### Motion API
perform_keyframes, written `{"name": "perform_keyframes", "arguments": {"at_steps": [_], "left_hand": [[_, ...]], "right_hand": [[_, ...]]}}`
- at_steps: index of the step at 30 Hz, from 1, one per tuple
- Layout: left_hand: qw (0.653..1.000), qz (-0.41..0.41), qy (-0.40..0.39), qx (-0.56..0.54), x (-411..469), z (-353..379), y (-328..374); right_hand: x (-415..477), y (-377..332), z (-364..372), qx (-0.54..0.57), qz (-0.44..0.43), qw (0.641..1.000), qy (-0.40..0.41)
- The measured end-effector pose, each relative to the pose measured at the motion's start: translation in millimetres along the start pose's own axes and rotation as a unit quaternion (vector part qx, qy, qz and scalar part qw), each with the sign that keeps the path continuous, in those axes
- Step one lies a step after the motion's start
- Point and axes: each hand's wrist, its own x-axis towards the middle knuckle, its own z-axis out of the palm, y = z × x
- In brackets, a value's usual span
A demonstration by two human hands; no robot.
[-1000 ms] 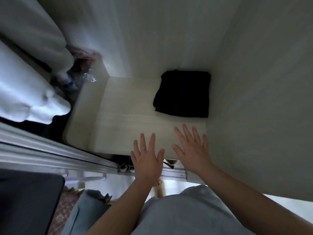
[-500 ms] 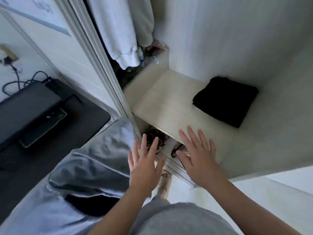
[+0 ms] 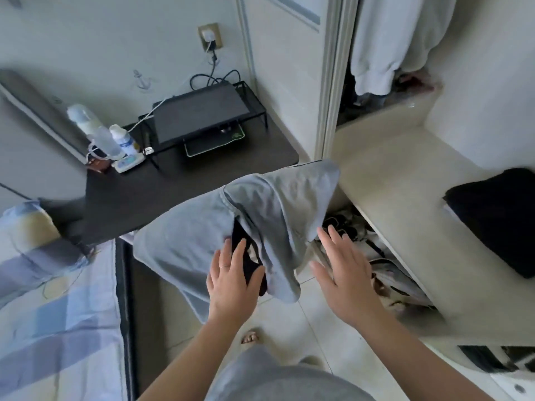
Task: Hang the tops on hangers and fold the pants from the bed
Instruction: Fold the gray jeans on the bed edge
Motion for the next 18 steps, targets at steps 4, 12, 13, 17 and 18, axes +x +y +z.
{"name": "perform_keyframes", "arguments": {"at_steps": [4,12,13,17,18], "left_hand": [[0.984,-0.147,0.033,-0.093,2.7,-18.9,-27.7],[0.939,-0.261,0.085,-0.205,8.2,-41.9,-101.1],[0.939,-0.254,0.093,-0.213,10.8,-45.9,-108.5],[0.939,-0.227,0.067,-0.251,24.2,-63.0,-127.0],[0.943,-0.218,0.055,-0.245,27.1,-66.7,-130.7]], "right_hand": [[18.8,-27.0,22.7,0.023,-0.055,0.997,-0.046],[64.6,-86.6,80.3,0.109,-0.022,0.984,-0.137],[69.3,-94.0,86.2,0.120,-0.005,0.983,-0.138],[82.3,-114.9,105.4,0.154,0.041,0.983,-0.087],[84.0,-118.8,109.0,0.157,0.048,0.983,-0.077]]}}
